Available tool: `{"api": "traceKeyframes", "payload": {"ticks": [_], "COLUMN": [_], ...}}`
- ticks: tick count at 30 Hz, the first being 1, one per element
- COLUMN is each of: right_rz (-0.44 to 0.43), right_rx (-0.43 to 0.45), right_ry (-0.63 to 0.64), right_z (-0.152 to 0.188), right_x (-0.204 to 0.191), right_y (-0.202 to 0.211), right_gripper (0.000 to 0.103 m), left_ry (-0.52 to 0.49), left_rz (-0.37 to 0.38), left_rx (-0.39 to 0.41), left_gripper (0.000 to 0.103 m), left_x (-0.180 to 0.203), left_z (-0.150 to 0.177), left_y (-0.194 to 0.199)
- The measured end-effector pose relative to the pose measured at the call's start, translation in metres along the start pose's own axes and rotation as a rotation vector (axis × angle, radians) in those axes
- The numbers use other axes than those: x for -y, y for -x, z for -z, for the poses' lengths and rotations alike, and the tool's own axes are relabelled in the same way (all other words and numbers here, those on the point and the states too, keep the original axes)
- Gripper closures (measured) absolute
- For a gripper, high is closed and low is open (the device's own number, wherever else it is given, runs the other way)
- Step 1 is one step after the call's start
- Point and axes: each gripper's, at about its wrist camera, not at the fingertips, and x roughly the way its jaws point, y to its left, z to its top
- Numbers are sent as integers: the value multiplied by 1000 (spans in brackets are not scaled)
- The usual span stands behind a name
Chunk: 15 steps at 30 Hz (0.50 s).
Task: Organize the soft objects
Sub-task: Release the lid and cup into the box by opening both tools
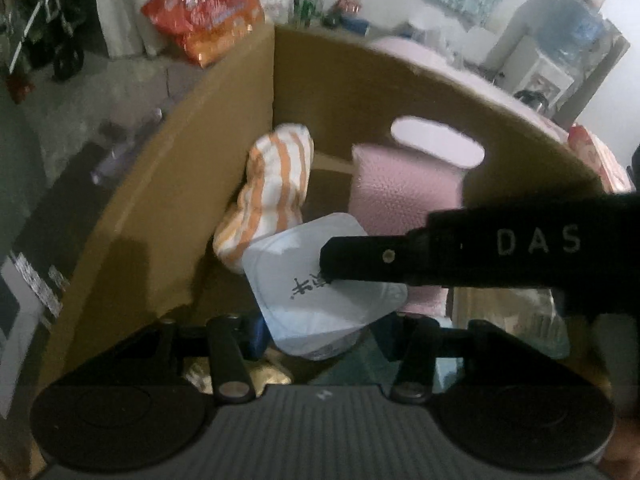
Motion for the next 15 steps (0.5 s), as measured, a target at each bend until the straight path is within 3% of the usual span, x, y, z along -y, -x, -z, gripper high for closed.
{"api": "traceKeyframes", "payload": {"ticks": [6,11,15], "right_rz": [14,27,41], "right_rx": [4,-1,21], "right_ry": [43,68,84], "right_z": [3,9,9], "right_x": [-3,-5,-10], "right_y": [-5,1,13], "right_gripper": [81,79,77], "left_ry": [-28,-58,-37], "left_rz": [-26,-52,-38], "left_rx": [-39,-18,-2], "left_gripper": [52,32,32], "left_x": [1,7,6], "left_z": [1,2,1], "left_y": [-3,8,18]}}
